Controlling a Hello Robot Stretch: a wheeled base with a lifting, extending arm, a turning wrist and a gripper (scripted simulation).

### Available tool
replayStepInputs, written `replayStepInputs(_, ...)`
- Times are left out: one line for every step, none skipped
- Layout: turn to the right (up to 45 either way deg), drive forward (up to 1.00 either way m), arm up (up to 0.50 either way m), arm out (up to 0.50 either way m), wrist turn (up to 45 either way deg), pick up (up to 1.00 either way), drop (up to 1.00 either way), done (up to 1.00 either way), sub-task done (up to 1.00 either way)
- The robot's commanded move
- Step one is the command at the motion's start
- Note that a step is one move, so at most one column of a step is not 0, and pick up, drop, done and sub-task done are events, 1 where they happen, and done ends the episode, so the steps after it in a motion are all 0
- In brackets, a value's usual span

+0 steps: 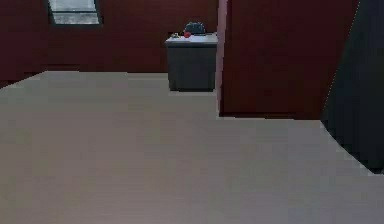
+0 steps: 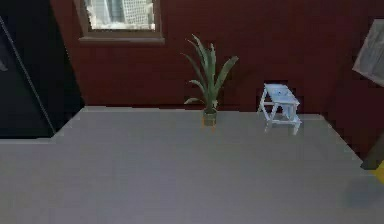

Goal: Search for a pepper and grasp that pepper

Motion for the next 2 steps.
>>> replayStepInputs(0.0,1.00,0.00,0.00,0.0,0.00,0.00,0.00,0.00)
replayStepInputs(-3.0,0.00,0.00,0.00,0.0,0.00,0.00,0.00,0.00)
